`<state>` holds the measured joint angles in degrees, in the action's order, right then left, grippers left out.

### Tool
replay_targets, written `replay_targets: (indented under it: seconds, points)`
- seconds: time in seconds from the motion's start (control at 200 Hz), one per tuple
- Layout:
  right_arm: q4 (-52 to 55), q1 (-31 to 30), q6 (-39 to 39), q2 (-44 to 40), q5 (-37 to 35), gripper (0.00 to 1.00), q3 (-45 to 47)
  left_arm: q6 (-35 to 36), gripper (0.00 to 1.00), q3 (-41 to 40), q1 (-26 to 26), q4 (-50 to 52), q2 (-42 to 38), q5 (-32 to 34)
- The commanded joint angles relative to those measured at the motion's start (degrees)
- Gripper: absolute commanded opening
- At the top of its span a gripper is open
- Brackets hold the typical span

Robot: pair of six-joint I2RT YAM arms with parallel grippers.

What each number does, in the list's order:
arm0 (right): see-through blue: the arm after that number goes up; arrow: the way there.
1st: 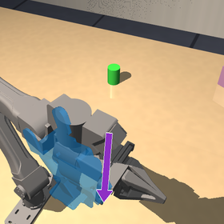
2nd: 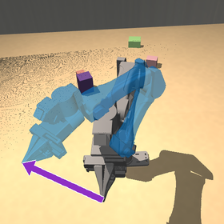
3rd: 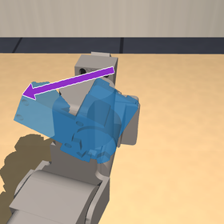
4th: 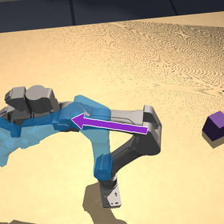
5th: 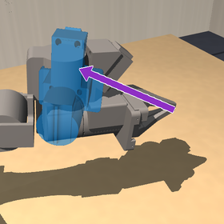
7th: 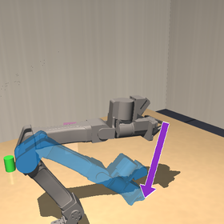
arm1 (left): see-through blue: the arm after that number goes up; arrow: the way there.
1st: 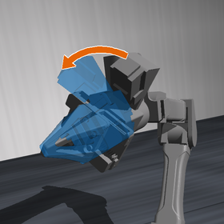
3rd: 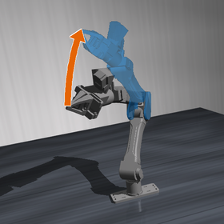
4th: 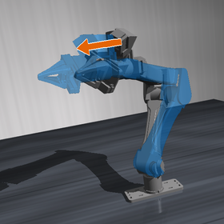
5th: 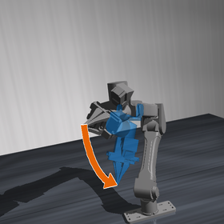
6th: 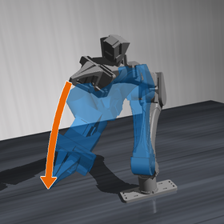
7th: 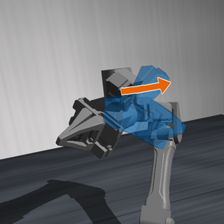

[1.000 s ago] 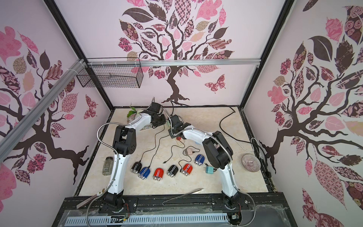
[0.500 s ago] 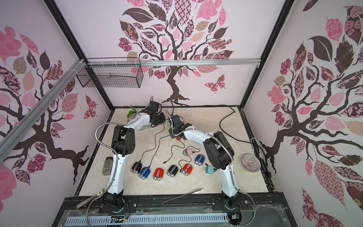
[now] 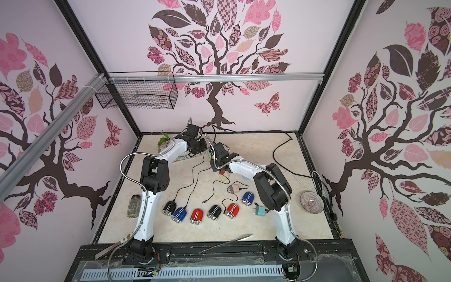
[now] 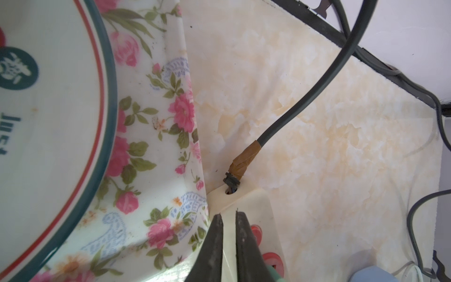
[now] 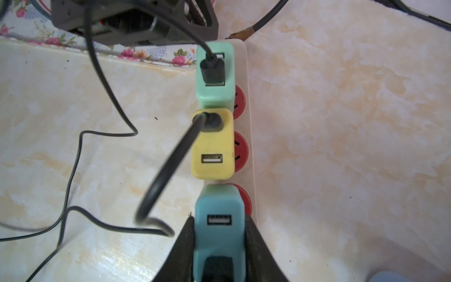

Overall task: Unplug the electric shaver
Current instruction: Remove the plug from the socket.

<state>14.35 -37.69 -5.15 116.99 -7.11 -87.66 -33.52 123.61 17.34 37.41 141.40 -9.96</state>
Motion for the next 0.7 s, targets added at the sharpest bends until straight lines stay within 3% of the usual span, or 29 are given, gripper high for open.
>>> replay_targets:
  seconds: [0.0,0.285,0.695]
  points:
    - [-0.2,0.1,0.3,-4.9,-0.1,0.20,-0.5,1.7,0.14,3.4,0.8,3.3,2.6,2.3]
    - [0.8,0.1,0.6,-5.1,-0.7,0.20,-0.9,2.3,0.14,3.3,0.9,4.4,3.3,3.3]
    - [2.0,0.1,-3.7,-12.7,-3.0,0.20,5.7,0.8,0.16,-1.9,-1.6,0.5,-3.6,4.1]
